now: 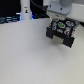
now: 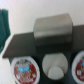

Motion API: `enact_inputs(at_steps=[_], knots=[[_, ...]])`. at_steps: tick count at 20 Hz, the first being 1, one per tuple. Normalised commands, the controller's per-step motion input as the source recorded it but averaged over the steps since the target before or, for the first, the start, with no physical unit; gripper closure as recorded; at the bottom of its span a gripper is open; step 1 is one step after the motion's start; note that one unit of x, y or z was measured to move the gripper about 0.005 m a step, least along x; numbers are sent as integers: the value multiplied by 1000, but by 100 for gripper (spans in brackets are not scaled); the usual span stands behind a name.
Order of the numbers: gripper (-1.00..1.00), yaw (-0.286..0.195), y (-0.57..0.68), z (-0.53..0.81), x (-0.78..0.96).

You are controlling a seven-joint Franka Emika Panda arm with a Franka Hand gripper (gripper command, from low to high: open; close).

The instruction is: Open the kcup holder, insert the kcup into the holder, and close the kcup holder

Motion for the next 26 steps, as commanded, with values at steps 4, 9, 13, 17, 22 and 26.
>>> enact_inputs(at_steps=[4, 9, 13, 17, 22, 26], knots=[[-100, 138, 167, -205, 395], [-100, 240, 217, -231, 155], [-100, 250, 189, -256, -24], [-100, 217, 247, -166, -255], [-100, 202, 213, -68, -449], [-100, 101, 441, 15, -479]])
